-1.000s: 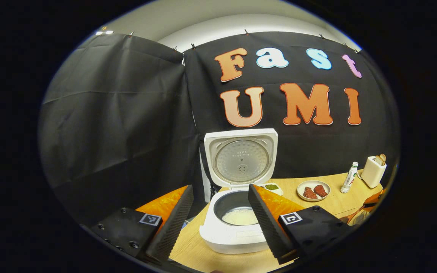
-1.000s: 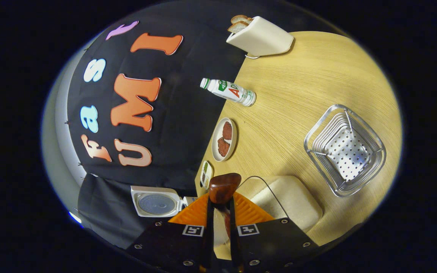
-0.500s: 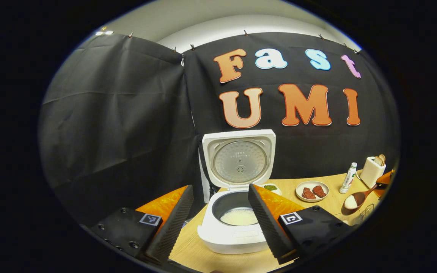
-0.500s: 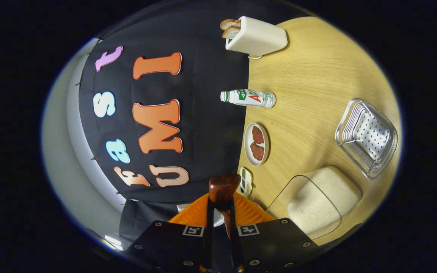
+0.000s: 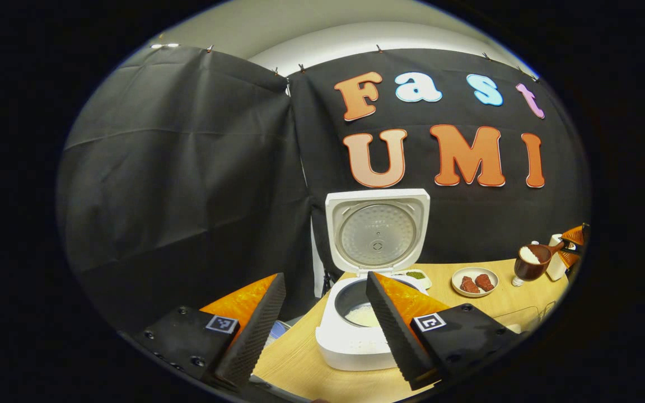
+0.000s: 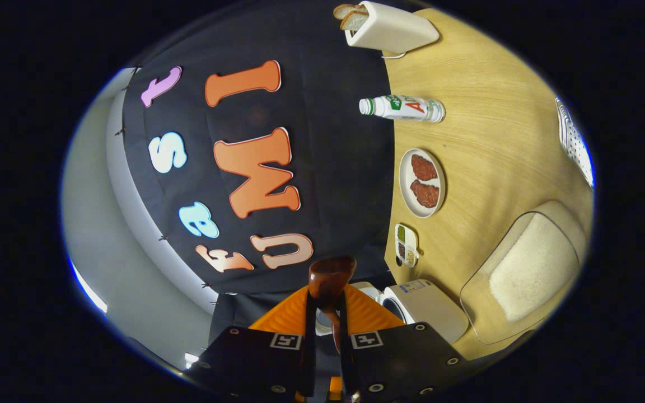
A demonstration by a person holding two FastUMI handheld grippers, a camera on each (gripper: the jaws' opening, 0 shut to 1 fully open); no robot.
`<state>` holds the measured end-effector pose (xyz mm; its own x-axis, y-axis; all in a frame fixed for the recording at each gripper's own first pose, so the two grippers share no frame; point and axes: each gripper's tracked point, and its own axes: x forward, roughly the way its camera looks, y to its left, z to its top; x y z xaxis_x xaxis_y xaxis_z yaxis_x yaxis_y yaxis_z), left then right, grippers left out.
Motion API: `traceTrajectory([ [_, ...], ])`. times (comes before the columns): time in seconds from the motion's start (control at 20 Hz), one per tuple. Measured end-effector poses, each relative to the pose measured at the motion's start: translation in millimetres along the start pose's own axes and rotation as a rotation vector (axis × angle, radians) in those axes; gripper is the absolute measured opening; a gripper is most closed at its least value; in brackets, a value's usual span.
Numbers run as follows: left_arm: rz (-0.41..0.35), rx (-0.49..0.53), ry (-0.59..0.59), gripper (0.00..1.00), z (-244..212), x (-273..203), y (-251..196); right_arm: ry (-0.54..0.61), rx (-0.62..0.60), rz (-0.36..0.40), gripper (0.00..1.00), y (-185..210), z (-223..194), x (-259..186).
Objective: Close the left gripper, press the button to open the rice cooker; take a wooden spoon from the chopstick holder with the right hand, scoop a spoonful of rice and pour it into the rice cooker, then put the wooden spoon back into the chopstick holder.
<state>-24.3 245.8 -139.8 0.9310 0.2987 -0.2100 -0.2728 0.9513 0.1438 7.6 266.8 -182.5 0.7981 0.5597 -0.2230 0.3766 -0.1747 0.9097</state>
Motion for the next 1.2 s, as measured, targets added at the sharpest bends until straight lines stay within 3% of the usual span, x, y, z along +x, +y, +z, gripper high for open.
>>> traceTrajectory([
  [0.4, 0.072, -0.029, 0.007, 0.94, -8.3, 2.8, 35.0, 0.154, 0.053, 0.026, 0.18, 27.4, -76.1, 80.0],
  [0.7, 0.139, -0.042, 0.016, 0.98, -14.3, 3.3, 66.7, 0.274, 0.066, -0.029, 0.17, 6.3, -141.9, 143.7],
  [1.0, 0.222, -0.062, 0.033, 0.94, -24.6, 2.0, 103.3, 0.333, -0.035, -0.121, 0.18, -22.3, -176.5, 183.8],
  [1.1, 0.239, -0.071, 0.036, 0.98, -27.7, 3.9, 110.2, 0.339, -0.101, -0.144, 0.18, -30.1, -181.5, 191.2],
  [1.2, 0.245, -0.077, 0.037, 0.94, -28.9, 7.9, 113.0, 0.334, -0.195, -0.174, 0.17, -41.2, -184.6, 201.7],
])
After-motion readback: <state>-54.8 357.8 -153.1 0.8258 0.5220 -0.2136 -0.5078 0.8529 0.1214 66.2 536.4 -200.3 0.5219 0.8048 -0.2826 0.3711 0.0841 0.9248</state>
